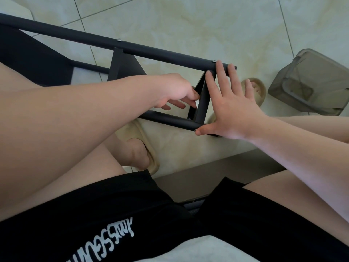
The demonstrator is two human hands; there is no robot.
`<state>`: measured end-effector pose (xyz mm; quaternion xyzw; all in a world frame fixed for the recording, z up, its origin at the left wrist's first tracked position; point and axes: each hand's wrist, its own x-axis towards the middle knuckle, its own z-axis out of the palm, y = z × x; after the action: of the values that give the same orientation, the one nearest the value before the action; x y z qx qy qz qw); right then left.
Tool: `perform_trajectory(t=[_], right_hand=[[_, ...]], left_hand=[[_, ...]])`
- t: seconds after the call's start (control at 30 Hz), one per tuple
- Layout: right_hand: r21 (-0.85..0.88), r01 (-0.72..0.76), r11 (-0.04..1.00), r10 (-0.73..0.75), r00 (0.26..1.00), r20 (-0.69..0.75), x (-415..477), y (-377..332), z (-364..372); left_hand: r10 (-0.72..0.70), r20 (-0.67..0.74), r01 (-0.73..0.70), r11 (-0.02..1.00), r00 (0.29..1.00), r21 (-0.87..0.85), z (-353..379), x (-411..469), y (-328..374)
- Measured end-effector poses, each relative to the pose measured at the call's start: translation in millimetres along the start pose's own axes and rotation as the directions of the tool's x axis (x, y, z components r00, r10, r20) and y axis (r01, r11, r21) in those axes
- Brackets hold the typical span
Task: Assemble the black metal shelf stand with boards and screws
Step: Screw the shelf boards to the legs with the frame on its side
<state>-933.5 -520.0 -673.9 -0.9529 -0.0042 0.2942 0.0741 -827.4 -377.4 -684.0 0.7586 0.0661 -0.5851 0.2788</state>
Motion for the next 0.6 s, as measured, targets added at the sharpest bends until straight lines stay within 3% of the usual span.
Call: perform_trajectory(t=[0.6], right_hand=[[0.000, 0.000, 1.000, 0.000, 1.000, 0.006, -0.2, -0.3, 0.0]], left_hand=[[0.002, 0.035, 0.000, 0.999, 0.999, -0.033, 1.2, 2.6, -1.1]])
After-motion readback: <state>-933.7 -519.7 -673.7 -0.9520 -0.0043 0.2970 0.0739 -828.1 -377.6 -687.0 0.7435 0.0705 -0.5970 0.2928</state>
